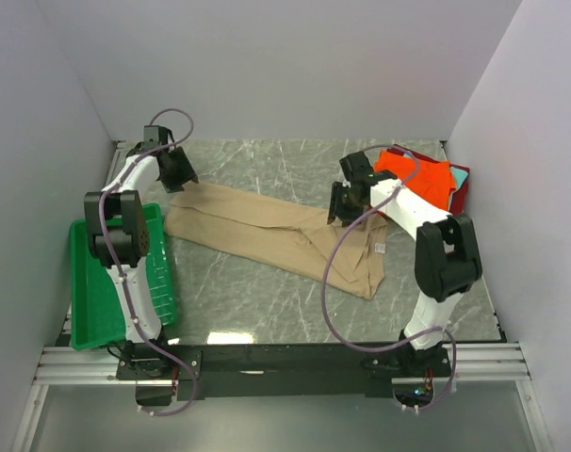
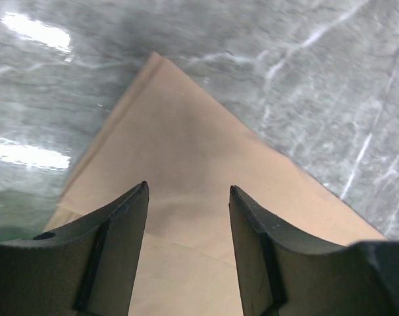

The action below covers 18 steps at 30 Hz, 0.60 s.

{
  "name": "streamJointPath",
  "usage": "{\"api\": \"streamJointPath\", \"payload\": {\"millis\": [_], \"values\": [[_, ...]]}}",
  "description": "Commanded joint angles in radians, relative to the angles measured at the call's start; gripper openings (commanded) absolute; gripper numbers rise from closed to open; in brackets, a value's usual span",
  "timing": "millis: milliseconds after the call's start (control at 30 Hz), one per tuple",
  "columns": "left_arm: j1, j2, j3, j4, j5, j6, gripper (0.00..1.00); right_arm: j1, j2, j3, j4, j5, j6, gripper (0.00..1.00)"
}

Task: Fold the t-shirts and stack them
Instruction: Fold the tshirt

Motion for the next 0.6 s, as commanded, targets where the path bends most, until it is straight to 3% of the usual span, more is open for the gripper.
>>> {"api": "streamJointPath", "payload": {"millis": [0,267,567], "values": [[-0.006,-0.077,0.016,0.026,0.028,-0.009,0.58,-0.005,0.06,0.076,0.081,-0.023,-0.025,0.52],[-0.006,-0.088,0.003,0.013,0.006,0.011,0.58,-0.005,0.136,0.076,0.087,-0.009,-0.035,0.51],[-0.006,-0.073,0.011,0.013,0.022,0.011,0.58,-0.005,0.114,0.024,0.112,-0.06,-0.019,0.43]]}}
